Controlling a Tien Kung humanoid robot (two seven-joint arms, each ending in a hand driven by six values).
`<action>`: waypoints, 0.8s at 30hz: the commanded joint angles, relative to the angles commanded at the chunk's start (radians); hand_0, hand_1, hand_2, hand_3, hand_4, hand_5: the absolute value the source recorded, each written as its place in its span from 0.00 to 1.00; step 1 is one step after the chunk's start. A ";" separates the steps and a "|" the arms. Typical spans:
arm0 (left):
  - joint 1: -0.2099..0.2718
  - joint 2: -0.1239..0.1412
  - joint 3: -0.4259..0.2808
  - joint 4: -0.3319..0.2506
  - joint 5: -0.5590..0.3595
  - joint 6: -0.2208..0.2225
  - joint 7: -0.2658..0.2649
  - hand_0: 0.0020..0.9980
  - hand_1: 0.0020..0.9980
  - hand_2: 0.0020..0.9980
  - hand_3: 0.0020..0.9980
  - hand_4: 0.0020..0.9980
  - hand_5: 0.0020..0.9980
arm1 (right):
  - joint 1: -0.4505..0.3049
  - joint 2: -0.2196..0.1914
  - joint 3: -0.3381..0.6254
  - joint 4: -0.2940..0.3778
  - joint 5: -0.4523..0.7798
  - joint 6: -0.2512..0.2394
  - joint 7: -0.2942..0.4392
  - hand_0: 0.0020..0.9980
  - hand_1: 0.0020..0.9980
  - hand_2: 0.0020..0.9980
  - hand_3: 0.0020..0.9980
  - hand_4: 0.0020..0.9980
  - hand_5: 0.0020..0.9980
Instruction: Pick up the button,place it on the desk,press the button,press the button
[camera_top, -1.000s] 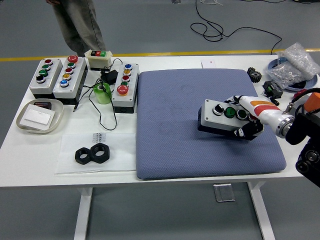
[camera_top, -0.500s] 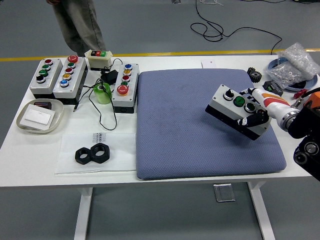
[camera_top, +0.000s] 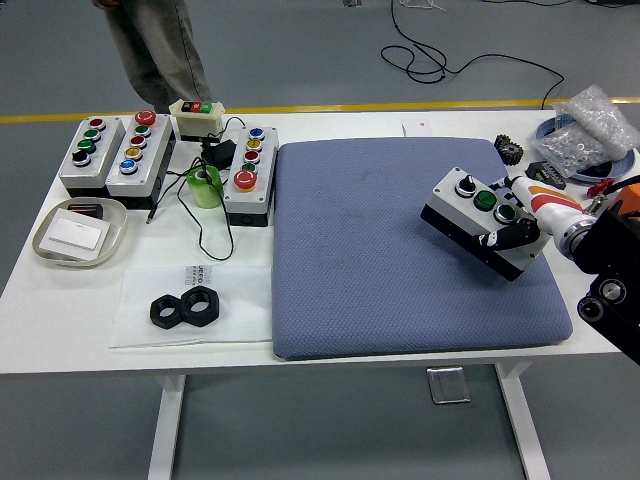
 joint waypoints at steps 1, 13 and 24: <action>-0.001 0.000 0.001 0.000 -0.002 0.000 0.000 0.73 0.83 0.88 0.83 0.64 1.00 | 0.003 0.002 -0.001 -0.005 -0.004 -0.001 -0.001 0.16 0.26 0.37 0.59 0.65 0.27; -0.002 -0.001 0.002 -0.001 -0.003 -0.001 -0.001 0.73 0.83 0.88 0.83 0.64 1.00 | 0.022 0.026 -0.017 -0.055 -0.044 0.035 -0.014 0.18 0.27 0.40 0.63 0.67 0.31; 0.008 -0.002 -0.014 -0.001 0.023 0.000 0.005 0.73 0.83 0.88 0.83 0.64 1.00 | 0.006 0.032 -0.004 -0.070 -0.088 0.106 0.001 0.38 0.39 0.54 0.79 0.80 0.46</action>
